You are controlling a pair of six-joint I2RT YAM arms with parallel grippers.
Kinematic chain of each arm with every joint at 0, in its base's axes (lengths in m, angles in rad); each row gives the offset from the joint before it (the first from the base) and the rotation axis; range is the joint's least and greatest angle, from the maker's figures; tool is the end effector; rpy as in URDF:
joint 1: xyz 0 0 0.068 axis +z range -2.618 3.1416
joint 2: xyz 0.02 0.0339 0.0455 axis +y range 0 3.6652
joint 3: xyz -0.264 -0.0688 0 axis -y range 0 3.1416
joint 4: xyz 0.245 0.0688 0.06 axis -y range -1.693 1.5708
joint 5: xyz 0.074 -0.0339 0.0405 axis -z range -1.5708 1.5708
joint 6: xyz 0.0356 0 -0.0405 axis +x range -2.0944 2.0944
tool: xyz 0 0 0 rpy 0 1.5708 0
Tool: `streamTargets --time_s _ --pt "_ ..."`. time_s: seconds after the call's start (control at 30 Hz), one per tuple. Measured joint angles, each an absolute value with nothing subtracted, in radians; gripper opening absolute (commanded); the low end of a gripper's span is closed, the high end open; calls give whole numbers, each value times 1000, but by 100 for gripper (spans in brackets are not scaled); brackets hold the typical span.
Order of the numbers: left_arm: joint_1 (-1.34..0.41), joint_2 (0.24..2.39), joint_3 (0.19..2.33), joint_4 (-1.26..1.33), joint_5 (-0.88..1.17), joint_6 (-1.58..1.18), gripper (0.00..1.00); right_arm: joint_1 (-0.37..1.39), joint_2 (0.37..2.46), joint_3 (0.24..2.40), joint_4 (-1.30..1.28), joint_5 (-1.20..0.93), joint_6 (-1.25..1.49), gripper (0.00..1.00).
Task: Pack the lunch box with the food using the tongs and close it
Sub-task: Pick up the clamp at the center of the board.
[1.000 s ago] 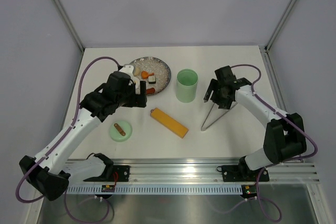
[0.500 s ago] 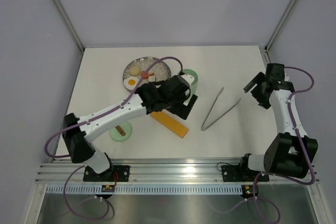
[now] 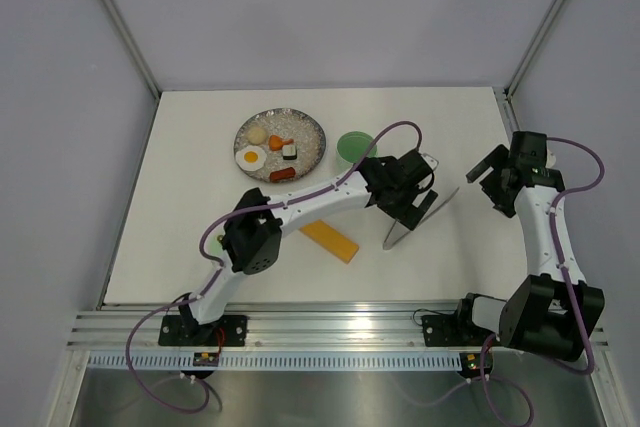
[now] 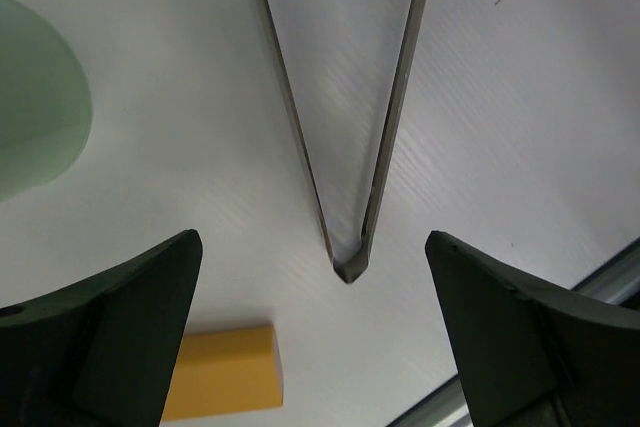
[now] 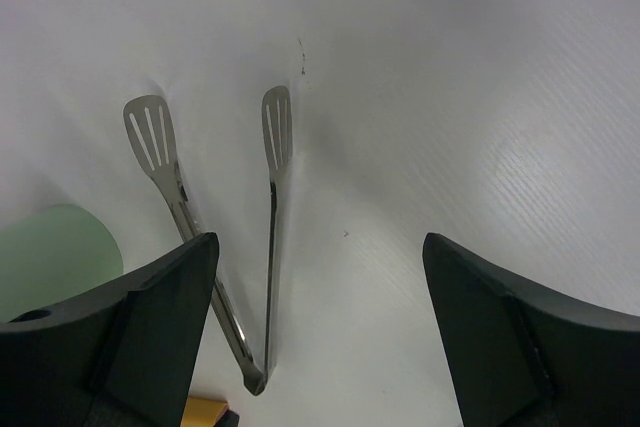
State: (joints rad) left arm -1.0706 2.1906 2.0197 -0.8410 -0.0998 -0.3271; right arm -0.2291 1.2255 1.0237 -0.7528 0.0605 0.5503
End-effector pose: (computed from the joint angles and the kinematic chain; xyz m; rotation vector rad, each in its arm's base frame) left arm 0.2348 -0.4221 0.2531 0.9185 2.4594 -0.3842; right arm 0.2391 -0.0580 0.2822 0.9812 2.3251 0.0530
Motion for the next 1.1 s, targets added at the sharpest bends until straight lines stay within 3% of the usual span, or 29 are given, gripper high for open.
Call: streamTargets --time_s 0.43,1.1 --pt "-1073 2275 1958 -575 -101 -256 99 -229 1180 1006 -752 61 554 91" --pt "-1073 2424 2024 -518 -111 -266 98 -229 1174 994 -751 51 554 92"
